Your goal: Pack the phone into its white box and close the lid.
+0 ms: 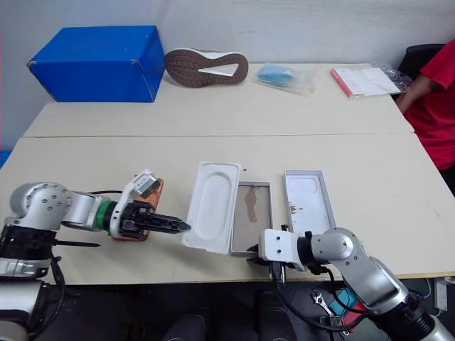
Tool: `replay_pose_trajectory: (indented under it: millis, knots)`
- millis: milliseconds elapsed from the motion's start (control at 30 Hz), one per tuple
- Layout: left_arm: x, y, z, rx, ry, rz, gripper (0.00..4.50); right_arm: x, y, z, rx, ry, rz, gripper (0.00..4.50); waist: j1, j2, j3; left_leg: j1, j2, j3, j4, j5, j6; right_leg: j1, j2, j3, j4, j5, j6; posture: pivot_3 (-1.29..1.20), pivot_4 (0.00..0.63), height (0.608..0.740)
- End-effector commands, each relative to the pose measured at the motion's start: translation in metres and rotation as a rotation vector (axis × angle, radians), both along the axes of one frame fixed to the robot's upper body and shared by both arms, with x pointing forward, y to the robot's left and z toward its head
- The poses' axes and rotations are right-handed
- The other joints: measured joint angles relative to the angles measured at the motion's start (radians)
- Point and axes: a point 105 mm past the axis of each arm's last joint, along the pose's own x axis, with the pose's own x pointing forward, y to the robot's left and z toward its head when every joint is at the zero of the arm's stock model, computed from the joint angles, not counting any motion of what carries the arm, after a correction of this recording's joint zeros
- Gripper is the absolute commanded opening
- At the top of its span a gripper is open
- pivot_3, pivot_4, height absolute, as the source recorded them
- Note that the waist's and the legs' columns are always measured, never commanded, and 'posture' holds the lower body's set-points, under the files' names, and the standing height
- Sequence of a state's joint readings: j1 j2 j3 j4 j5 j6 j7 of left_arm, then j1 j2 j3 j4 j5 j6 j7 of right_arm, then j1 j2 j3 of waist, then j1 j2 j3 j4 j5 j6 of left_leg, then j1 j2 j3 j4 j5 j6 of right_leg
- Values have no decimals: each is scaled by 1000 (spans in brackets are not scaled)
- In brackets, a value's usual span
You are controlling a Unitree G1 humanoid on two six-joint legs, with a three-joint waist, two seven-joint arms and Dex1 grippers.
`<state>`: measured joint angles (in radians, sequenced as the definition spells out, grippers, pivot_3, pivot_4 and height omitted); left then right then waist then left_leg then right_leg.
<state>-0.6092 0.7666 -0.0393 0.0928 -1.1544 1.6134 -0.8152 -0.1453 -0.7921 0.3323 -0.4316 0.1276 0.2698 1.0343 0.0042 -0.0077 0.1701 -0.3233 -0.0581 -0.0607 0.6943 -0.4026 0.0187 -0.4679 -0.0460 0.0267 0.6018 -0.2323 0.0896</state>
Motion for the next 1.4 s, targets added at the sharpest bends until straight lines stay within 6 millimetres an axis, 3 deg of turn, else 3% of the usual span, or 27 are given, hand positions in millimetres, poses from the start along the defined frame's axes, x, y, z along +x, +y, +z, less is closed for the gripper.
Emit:
replay_pose_trajectory:
  millis: [33, 100, 233, 433, 500, 667, 1067, 1400]
  knots:
    - [-1, -11, 3, -23, -3, -34, 0, -7, 1, 14, 12, -47, 18, 1962, 0, 0, 0, 0, 0, 0, 1, 0, 0, 0, 0, 0, 0, 0, 0, 0, 150, 740]
    - [0, -19, -1, -19, 2, -44, 0, -14, -3, 26, 36, -45, 5, 2672, 6, 0, 0, 0, 0, 0, 1, 0, 0, 0, 0, 0, 1, 0, 0, 0, 150, 740]
    - [2, -37, -6, -25, 19, -61, 0, -36, -23, 61, 120, -12, -63, 2672, 23, 0, 0, 0, 0, -2, 3, -1, 0, 2, 0, 0, 0, 0, 0, 0, 150, 740]
    - [2, -57, -19, 0, 35, -50, 0, -46, -73, 103, 188, -29, -298, 2672, 26, 0, 0, 2, 0, -5, 4, -1, 0, 7, -1, -1, -1, 0, 1, 0, 150, 740]
    - [6, -61, -25, 20, 48, -28, 0, -49, -82, 111, 213, -15, -350, 3058, 25, 0, 0, 2, 0, -5, 4, -1, 0, 7, -1, -1, -1, 0, 1, 0, 150, 740]
    - [15, -70, -37, 68, 58, 34, 0, -57, -85, 119, 235, 16, -382, 4486, 23, -1, 0, 3, 0, -4, 4, -1, 0, 7, 0, -1, -1, 0, 0, 0, 150, 740]
    - [32, -88, -40, 77, 104, 118, 0, -56, -80, 116, 231, -23, -416, 4486, 38, -1, 0, 4, -1, -4, 5, -1, -1, 7, -1, 0, -1, 0, 1, 0, 150, 740]
    - [19, -88, -43, 78, 126, 78, 0, -53, -80, 113, 227, -36, -418, 4486, 46, -1, 0, 4, -1, -4, 5, -1, -2, 7, 0, 0, -1, 0, 1, 0, 150, 740]
